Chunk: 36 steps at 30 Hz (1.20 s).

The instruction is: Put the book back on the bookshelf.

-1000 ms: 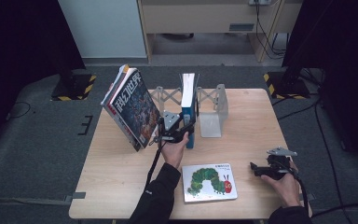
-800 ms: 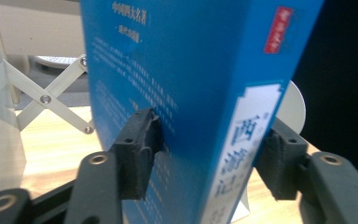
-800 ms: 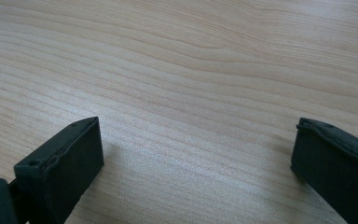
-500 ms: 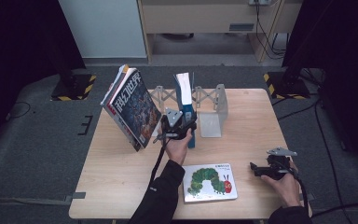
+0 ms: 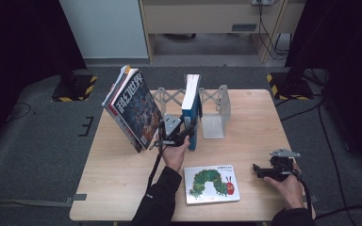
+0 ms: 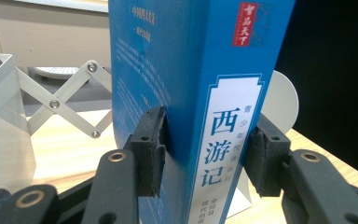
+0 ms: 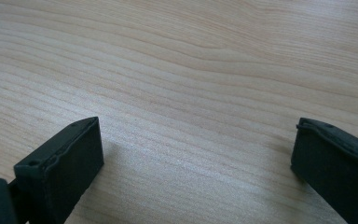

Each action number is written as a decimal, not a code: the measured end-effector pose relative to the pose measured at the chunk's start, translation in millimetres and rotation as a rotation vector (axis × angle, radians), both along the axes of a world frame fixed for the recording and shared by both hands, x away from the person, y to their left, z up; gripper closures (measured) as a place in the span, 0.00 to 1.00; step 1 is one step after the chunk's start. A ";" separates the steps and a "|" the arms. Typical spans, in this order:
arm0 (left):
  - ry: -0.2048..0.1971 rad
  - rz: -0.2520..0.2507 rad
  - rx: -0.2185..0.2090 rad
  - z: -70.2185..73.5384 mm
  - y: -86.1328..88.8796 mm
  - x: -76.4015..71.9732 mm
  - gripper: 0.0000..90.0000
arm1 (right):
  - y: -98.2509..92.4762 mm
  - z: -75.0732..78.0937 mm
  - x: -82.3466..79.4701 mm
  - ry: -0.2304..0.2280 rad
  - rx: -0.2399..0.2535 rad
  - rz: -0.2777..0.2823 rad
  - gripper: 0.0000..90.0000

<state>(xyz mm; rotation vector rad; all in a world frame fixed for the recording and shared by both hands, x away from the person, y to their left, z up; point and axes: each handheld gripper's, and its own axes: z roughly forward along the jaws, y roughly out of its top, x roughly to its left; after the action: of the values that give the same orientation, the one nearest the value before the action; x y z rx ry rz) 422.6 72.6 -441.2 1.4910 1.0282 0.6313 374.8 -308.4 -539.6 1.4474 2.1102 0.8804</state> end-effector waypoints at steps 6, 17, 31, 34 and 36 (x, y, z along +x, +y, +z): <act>0.000 -0.064 0.017 1.8 3.8 3.1 0.60 | 0.5 0.1 0.3 0.001 0.003 -0.004 0.03; -0.003 -0.054 0.062 12.9 20.8 12.3 0.65 | 0.8 0.0 0.6 0.002 0.004 -0.006 0.02; -0.016 -0.009 0.038 5.6 30.3 -9.0 0.66 | 1.0 0.0 0.8 0.003 0.003 -0.005 0.02; -0.007 0.003 0.046 7.2 25.7 -16.3 0.66 | 1.2 0.0 0.7 0.001 0.002 -0.007 0.02; 0.001 0.005 0.048 8.7 21.5 -17.2 0.66 | 1.2 0.0 0.7 0.001 0.002 -0.007 0.02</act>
<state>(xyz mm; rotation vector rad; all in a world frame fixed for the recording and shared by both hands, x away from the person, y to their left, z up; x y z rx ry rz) 405.4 94.2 -432.5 1.5306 1.0238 0.6627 375.5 -307.3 -539.6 1.4561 2.1044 0.8799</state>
